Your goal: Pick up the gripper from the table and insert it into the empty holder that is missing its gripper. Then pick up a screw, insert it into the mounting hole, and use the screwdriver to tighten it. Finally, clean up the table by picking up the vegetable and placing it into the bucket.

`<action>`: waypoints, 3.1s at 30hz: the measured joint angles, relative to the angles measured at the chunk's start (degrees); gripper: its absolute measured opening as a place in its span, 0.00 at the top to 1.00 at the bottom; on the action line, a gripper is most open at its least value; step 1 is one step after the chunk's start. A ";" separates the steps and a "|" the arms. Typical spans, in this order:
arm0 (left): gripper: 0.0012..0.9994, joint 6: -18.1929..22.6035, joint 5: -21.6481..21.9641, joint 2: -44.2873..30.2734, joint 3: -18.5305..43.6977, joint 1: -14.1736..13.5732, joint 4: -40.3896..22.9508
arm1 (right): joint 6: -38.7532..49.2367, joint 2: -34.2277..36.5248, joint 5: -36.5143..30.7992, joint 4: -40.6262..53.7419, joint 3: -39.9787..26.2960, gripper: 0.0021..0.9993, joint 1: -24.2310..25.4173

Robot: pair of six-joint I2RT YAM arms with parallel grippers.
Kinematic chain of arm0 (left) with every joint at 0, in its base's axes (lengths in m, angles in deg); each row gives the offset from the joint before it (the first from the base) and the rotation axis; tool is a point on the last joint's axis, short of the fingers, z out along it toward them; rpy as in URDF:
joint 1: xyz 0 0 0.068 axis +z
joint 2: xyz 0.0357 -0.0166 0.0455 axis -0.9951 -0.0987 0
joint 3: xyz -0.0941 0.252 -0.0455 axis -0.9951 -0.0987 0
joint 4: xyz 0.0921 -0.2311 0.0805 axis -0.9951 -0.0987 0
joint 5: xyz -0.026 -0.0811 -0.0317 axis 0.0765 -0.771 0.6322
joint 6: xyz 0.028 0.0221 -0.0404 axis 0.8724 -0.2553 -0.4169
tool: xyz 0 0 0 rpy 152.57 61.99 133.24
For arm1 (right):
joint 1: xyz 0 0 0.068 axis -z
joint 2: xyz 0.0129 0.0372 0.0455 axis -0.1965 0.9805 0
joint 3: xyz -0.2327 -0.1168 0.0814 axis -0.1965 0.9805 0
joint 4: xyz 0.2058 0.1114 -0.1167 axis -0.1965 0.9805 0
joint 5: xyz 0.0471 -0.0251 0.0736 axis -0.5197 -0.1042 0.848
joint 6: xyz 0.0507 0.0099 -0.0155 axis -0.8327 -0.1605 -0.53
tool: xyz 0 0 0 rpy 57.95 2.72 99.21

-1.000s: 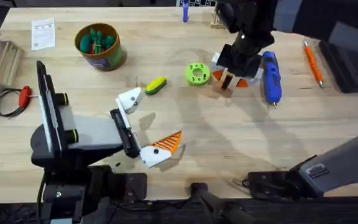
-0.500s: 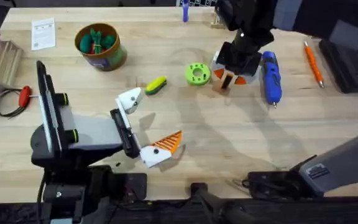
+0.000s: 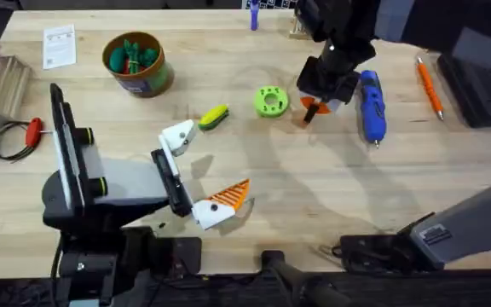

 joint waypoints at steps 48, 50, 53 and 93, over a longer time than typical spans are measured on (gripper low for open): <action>0.01 0.00 0.00 0.00 0.00 0.00 0.00 | 22.16 -30.01 47.05 -40.71 27.26 0.99 8.74; 0.01 0.00 0.00 0.00 0.00 0.00 0.00 | 22.25 -30.10 53.02 -45.53 31.21 0.99 9.71; 0.01 0.00 0.00 0.00 0.00 0.00 0.00 | 22.28 -30.08 59.44 -49.42 35.77 0.99 10.29; 0.01 0.00 0.00 0.00 0.00 0.00 0.00 | -16.97 -10.40 89.39 -114.76 48.30 0.99 5.22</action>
